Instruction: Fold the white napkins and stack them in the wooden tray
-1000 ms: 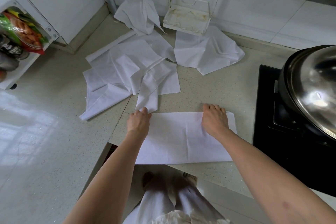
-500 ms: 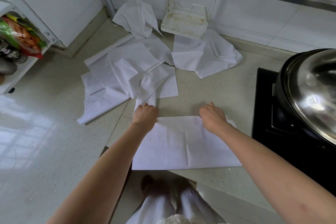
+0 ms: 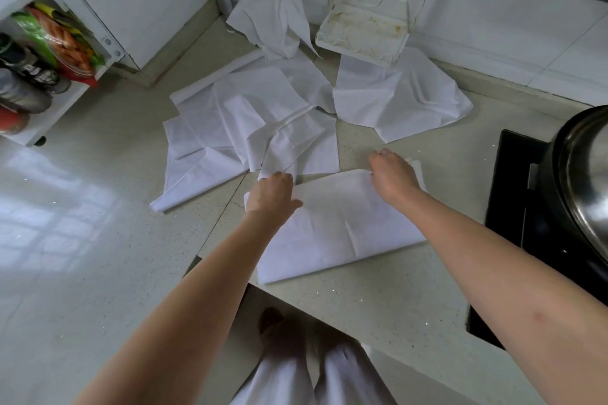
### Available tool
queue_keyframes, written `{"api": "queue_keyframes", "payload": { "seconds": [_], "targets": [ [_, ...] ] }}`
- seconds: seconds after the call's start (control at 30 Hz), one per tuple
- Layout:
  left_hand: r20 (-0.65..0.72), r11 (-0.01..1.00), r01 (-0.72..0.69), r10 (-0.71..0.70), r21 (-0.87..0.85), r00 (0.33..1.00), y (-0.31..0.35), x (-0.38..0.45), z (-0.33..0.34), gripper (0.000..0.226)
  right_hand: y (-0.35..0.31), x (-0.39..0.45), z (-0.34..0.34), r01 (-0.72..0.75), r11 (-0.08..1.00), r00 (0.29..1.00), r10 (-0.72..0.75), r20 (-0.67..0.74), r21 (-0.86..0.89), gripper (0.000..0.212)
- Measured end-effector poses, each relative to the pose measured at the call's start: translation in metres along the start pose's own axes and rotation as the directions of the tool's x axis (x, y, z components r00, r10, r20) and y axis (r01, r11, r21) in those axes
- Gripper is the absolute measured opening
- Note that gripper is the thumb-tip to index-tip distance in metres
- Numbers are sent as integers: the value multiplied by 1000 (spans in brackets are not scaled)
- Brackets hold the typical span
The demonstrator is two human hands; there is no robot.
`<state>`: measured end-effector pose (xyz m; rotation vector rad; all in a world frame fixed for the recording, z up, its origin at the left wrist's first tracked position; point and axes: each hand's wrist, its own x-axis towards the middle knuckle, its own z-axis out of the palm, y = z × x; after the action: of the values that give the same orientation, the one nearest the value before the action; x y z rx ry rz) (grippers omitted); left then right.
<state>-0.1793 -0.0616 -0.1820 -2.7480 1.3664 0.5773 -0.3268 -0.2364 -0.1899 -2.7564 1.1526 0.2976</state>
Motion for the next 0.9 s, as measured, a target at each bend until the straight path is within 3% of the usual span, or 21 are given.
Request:
{"api": "queue_keyframes", "payload": {
  "seconds": [0.1, 0.2, 0.27, 0.37, 0.43, 0.53, 0.63, 0.73, 0.9],
  "targets": [
    [-11, 998, 69, -69, -10, 998, 2, 1, 8, 50, -2, -10, 11, 47, 998, 988, -53, -148, -46, 36],
    [-50, 995, 93, -91, 33, 995, 8, -1, 13, 58, -9, -44, 32, 160, 985, 953, -135, -272, 71, 39],
    [-95, 991, 73, -63, 108, 993, 15, -6, 16, 60, -16, -72, 54, 282, 952, 941, -249, -230, 119, 42],
    [-227, 967, -122, 173, 223, 959, 25, -17, 29, 59, -21, -99, 81, 348, 933, 936, -343, -75, 87, 55],
    [-139, 939, -284, 312, 193, 940, 31, -26, 45, 54, -19, -100, 87, 321, 944, 947, -319, -34, 80, 57],
    [-33, 960, -280, 280, 3, 959, 29, -38, 67, 53, -21, -96, 87, 287, 955, 958, -286, -27, 73, 58],
    [-80, 958, -285, 285, 6, 955, 22, -42, 83, 56, -30, -106, 93, 240, 968, 971, -239, -23, 78, 61],
    [-99, 958, -277, 283, 68, 954, 21, -41, 85, 62, -9, -113, 96, 283, 956, 959, -281, -30, 72, 61],
    [-39, 936, -327, 334, 129, 942, 12, -36, 76, 58, 52, -113, 81, -94, 986, 995, 88, 53, 137, 62]
  ]
}}
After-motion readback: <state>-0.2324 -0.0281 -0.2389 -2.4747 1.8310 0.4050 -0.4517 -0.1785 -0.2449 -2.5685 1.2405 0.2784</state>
